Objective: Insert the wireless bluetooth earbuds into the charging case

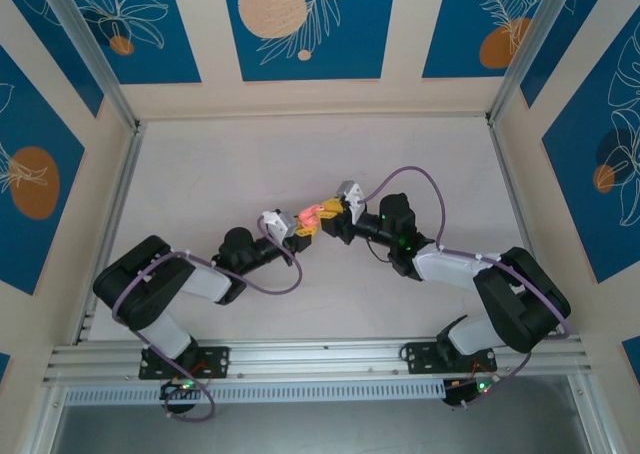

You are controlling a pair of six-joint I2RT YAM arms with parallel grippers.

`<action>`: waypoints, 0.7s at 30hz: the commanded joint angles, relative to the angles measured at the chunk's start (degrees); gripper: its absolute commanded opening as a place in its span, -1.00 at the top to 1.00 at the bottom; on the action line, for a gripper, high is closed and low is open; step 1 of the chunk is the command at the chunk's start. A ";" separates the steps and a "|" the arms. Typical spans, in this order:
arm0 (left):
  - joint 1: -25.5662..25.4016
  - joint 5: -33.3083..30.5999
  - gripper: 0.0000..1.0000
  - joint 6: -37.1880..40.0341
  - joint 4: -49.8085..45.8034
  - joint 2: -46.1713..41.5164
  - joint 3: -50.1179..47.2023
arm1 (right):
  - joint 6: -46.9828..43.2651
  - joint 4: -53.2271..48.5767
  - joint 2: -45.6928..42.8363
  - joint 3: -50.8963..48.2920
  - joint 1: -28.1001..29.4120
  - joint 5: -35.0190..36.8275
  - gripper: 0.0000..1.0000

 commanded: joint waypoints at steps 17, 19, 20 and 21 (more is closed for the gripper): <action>-0.85 -0.52 1.00 0.06 3.87 -1.62 0.43 | -1.88 -3.74 -1.87 2.21 1.27 -2.23 0.23; -0.83 -0.41 1.00 0.23 3.89 -1.61 0.41 | -1.95 -4.02 -2.55 2.17 1.20 -2.31 0.19; -0.85 -0.36 1.00 0.27 3.89 -1.56 0.41 | -1.95 -4.17 -2.96 2.26 1.18 -2.51 0.17; -0.81 -0.32 1.00 0.33 3.89 -1.54 0.40 | -2.00 -4.36 -3.24 2.24 1.18 -2.71 0.16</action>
